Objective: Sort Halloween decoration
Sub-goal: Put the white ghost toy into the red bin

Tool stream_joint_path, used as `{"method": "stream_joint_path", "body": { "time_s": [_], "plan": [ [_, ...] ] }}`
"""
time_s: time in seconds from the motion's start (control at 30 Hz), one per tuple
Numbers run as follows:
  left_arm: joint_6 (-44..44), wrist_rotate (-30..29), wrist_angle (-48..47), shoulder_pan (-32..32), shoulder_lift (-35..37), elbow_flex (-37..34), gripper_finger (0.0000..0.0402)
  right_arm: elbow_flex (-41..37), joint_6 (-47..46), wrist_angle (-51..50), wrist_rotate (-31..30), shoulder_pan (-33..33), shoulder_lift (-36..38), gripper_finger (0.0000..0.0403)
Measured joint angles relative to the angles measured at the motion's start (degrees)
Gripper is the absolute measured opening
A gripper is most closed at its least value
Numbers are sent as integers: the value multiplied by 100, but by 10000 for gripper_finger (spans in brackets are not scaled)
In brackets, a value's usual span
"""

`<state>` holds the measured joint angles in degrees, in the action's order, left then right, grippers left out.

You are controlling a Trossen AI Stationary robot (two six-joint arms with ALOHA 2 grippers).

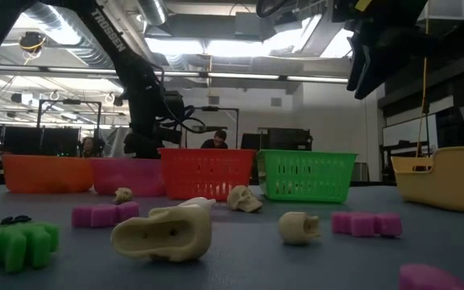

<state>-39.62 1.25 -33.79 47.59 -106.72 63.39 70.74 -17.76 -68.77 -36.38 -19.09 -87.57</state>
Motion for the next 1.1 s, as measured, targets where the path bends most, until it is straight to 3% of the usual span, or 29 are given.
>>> {"method": "stream_joint_path", "body": {
  "time_s": [0.27,0.73,1.1],
  "plan": [
    [5,7,-7,1,-48,-1,152,0,2,-2,0,0,-2,182],
    [13,3,-25,-2,-63,-12,94,0,2,-1,0,0,-2,182],
    [30,0,-26,-2,-70,-17,71,0,2,0,0,0,-2,182]
  ]
}}
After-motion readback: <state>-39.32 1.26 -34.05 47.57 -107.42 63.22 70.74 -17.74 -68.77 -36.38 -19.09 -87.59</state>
